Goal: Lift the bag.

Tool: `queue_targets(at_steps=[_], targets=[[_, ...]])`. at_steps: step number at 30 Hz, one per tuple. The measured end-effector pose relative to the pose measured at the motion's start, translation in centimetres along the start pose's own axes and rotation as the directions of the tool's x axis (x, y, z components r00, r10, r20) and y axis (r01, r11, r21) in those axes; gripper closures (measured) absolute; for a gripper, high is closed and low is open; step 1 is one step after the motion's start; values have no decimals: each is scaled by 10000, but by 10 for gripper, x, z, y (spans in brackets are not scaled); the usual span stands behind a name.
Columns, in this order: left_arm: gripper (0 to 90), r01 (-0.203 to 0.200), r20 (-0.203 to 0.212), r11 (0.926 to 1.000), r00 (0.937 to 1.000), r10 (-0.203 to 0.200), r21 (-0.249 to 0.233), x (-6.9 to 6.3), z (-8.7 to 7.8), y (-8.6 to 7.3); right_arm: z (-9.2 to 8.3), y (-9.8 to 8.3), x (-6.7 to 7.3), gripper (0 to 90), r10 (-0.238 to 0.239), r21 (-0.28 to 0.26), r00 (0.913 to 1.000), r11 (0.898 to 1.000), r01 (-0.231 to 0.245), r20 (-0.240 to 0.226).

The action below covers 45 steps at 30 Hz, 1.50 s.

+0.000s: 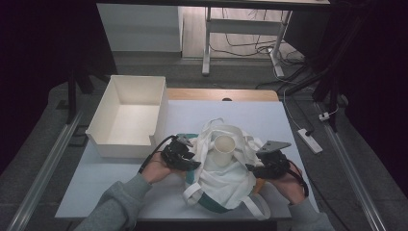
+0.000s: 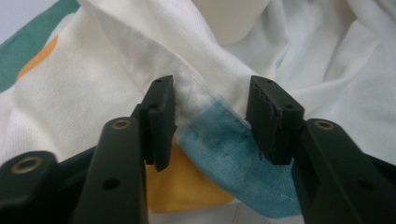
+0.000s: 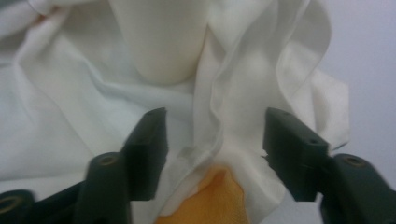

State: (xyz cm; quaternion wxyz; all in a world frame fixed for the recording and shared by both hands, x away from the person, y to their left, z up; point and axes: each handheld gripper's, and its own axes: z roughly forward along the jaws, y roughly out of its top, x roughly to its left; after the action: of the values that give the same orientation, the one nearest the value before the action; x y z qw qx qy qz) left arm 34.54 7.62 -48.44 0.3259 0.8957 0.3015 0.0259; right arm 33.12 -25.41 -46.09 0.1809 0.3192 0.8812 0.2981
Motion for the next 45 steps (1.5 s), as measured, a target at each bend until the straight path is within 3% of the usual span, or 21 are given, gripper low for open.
queue_targets(at_steps=[5,8,17,21,26,34,45], targets=[[637,-25,-35,10000,10000,25,-87,4,-5,-3,2,-2,-4,724,184,267,9991,9995,-174,-387],[667,36,-22,9995,10000,-37,-311,7,-11,-4,0,-2,-6,778,249,310,9992,9992,-239,-299],[768,-49,75,9926,10000,58,-1213,14,-33,-6,-10,-1,-10,804,284,-138,9993,9995,-287,-255],[847,-159,-202,9853,9997,127,-1699,15,-41,-7,-17,0,-13,807,388,-516,9992,9979,-392,-98],[851,-212,-222,9771,9996,169,-2118,17,-54,-8,-25,0,-16,810,501,-948,9987,9943,-489,102],[852,-196,-436,9604,9990,77,-2779,21,-76,-9,-44,1,-23,816,761,-1609,9957,9847,-666,534],[854,-226,-747,9409,9972,-28,-3380,25,-97,-11,-70,-3,-35,827,1316,-2566,9847,9614,-989,1138]])
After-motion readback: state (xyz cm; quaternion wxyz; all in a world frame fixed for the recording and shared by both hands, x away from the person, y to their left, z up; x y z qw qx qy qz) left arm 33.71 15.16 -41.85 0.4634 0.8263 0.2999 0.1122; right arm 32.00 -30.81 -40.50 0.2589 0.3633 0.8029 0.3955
